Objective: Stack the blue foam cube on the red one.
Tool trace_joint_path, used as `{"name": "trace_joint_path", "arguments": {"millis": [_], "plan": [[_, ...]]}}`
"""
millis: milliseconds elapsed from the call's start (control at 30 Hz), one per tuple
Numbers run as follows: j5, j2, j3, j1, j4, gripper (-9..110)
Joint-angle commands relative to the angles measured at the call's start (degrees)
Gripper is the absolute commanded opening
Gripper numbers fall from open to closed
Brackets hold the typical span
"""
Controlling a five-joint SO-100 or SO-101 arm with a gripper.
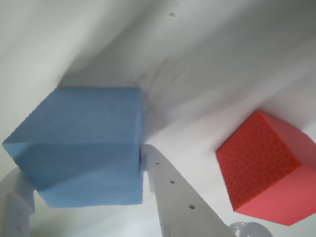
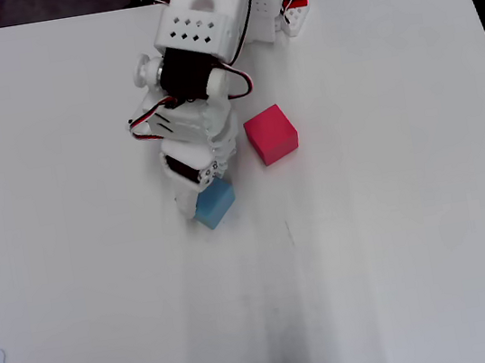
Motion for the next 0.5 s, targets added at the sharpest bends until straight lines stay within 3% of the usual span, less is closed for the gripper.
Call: {"name": "trace_joint_path", "arguments": {"millis": [0, 467], "plan": [[0.3, 1.4, 0.7, -0.4, 0.0, 22], [0.3, 9.2, -0.2, 0.4, 3.6, 20]]}}
